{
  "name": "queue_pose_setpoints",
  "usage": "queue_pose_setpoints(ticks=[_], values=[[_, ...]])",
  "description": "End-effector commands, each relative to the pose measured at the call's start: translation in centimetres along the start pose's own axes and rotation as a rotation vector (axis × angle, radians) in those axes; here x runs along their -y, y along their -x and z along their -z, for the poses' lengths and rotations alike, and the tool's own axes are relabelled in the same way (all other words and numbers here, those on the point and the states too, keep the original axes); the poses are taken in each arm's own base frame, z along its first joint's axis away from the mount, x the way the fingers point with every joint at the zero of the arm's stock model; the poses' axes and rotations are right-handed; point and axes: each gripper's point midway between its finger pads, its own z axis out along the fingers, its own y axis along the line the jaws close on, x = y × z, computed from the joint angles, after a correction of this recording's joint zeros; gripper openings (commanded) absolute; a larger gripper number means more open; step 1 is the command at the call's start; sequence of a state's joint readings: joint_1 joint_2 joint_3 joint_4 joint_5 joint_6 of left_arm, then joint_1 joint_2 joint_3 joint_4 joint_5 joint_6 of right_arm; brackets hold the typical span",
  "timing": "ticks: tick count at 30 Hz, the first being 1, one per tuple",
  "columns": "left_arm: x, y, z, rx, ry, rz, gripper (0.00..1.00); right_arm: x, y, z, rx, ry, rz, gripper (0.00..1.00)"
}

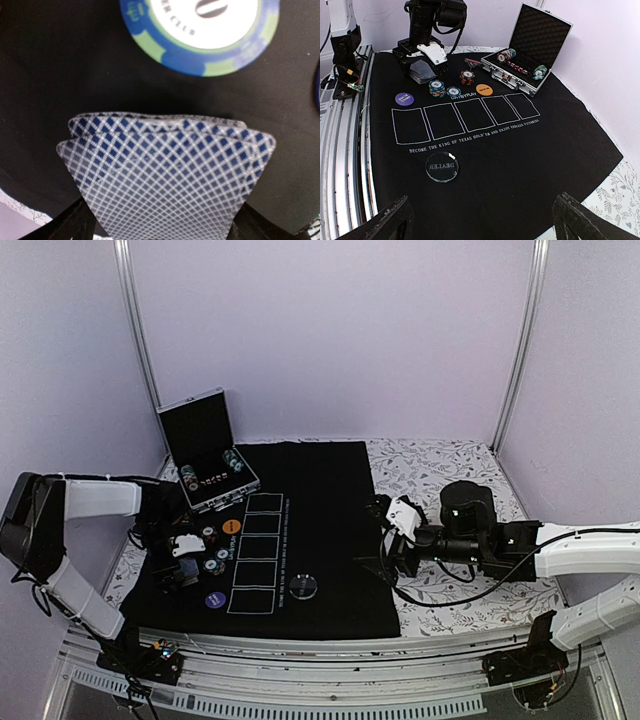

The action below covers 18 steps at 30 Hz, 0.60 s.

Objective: Distribute texas hold em gaming equipment
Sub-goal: Pick up the poker card from the poker table mat.

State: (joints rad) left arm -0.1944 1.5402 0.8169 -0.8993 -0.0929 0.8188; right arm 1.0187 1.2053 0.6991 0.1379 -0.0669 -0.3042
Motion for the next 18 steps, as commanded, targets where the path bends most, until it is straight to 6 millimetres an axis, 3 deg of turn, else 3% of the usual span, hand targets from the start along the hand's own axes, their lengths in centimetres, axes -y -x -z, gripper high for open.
queue_pose_setpoints(ticks=[1, 12, 18], values=[[-0.2, -0.3, -0.9, -0.002, 0.004, -0.045, 0.89, -0.2, 0.0, 0.2, 0.004, 0.015, 0.003, 0.99], [-0.4, 0.9, -1.5, 0.051, -0.013, -0.036, 0.78, 0.0, -0.3, 0.0, -0.009, 0.004, 0.005, 0.99], [0.5, 1.3, -1.9, 0.079, -0.06, -0.034, 0.79, 0.0, -0.6, 0.0, -0.016, 0.001, 0.008, 0.99]])
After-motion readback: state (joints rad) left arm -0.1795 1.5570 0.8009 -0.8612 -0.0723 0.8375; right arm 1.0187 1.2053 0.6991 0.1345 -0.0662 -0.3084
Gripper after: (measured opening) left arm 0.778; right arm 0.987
